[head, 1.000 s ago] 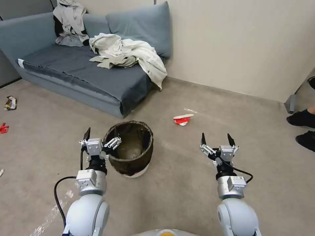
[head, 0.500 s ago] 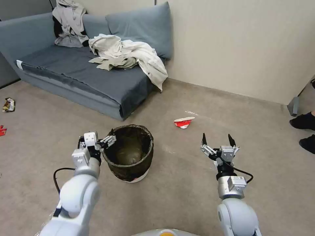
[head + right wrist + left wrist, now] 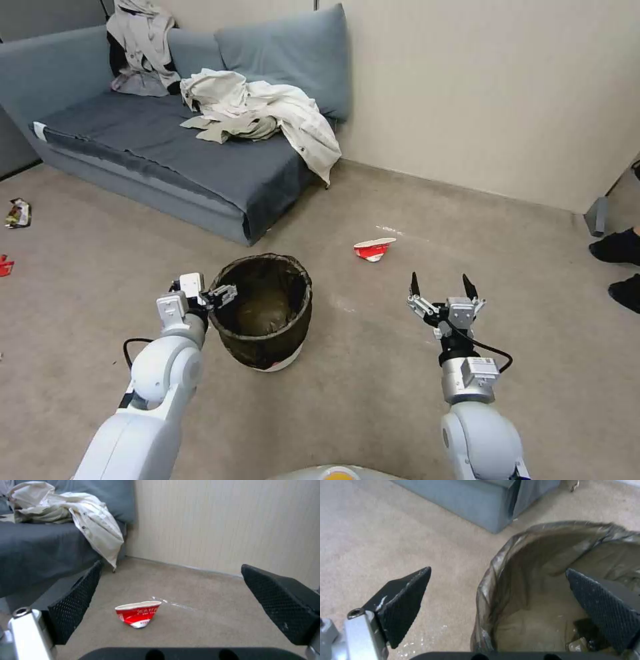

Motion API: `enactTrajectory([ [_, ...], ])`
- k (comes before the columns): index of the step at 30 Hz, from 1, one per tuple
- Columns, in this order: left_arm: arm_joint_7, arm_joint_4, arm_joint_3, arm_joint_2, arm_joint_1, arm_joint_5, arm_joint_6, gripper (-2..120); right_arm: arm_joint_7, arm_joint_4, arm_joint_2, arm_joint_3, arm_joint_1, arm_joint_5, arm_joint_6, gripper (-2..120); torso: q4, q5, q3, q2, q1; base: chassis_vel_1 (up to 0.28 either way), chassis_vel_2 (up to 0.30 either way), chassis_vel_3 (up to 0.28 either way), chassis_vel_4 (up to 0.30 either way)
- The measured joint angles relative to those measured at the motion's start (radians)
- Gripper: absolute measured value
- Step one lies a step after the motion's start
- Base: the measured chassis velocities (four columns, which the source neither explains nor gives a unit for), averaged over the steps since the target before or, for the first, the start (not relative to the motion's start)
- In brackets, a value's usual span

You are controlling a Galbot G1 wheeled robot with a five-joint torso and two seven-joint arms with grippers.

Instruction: Pick up the trash can from the floor.

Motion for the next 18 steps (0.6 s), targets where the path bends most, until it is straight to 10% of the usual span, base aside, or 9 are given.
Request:
enactTrajectory([
  [18, 0.024, 0.078, 0.010, -0.003, -0.031, -0.037, 0.030, 100, -0.001, -0.010, 0.001, -0.002, 0.005, -0.002, 0.002, 100, 0.0000, 0.0001, 0.000, 0.000, 0.000, 0.000, 0.000, 0.000, 0.000],
])
